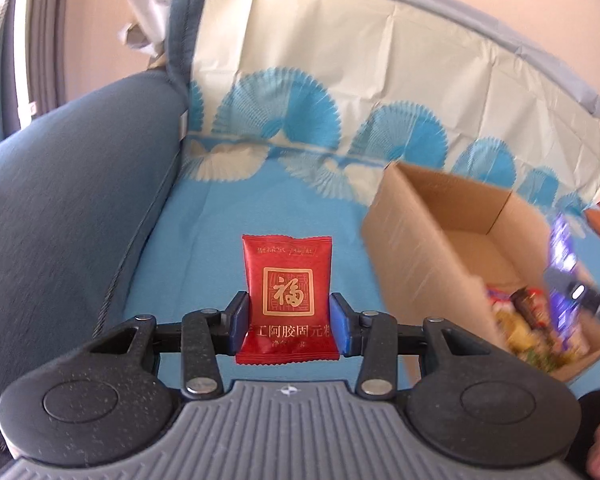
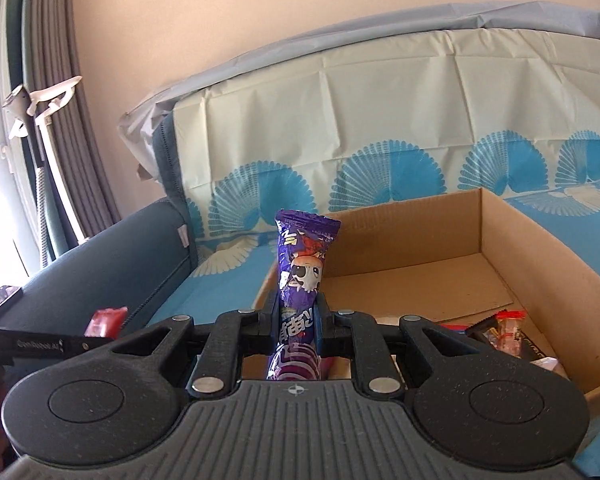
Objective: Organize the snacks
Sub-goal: 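Open both tools over the box to drop the red packet and candy stick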
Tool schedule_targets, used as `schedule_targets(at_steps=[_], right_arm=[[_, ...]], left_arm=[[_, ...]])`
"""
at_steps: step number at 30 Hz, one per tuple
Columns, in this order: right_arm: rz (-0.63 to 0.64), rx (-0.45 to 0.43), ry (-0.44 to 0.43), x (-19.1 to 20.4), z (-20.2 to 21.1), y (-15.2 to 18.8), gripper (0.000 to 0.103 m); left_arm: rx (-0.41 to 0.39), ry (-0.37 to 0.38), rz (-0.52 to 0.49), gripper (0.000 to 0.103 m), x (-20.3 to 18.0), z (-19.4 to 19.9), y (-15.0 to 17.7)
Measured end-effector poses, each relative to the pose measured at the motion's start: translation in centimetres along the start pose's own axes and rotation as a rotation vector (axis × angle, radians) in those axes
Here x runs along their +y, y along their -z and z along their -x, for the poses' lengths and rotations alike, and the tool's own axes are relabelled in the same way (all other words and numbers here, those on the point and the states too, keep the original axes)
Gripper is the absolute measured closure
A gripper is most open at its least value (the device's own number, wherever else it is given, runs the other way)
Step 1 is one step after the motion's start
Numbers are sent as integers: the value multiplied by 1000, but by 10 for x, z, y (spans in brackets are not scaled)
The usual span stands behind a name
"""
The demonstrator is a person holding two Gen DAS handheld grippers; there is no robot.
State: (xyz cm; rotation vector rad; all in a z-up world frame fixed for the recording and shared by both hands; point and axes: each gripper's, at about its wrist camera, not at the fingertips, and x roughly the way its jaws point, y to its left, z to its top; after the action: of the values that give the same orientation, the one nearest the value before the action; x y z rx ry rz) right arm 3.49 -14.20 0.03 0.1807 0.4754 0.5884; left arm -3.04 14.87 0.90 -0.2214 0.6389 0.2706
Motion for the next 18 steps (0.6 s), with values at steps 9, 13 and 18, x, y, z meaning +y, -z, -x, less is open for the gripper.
schedule_targets(at_steps=[9,13,18], right_arm=[[-106,-42,146,-31,1,-3,86],[-146,-112,222,-43,9,-6,84],[-194,-153,320,-54,15,-6,38]], left_arm=[[-111,175,-94,56,-120,-5,-72],[-143,248,-139,55,-177,-9,-95],[-130,300,-154,19,-216,-9,-94]])
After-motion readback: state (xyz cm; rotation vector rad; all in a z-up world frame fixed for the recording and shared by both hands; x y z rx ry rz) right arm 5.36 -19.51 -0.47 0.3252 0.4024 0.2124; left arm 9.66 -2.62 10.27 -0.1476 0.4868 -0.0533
